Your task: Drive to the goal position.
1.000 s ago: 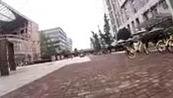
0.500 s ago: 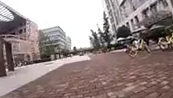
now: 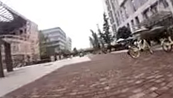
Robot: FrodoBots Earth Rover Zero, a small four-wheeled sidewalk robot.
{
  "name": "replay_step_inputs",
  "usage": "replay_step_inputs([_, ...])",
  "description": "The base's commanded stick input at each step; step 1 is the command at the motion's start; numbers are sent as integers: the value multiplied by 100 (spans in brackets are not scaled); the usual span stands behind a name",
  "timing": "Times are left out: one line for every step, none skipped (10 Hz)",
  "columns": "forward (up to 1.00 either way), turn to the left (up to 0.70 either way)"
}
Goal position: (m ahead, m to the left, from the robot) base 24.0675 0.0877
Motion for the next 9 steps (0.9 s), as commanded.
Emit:
replay_step_inputs([45,0])
replay_step_inputs([45,0])
replay_step_inputs([45,0])
replay_step_inputs([45,0])
replay_step_inputs([45,0])
replay_step_inputs([45,0])
replay_step_inputs([45,0])
replay_step_inputs([45,0])
replay_step_inputs([45,0])
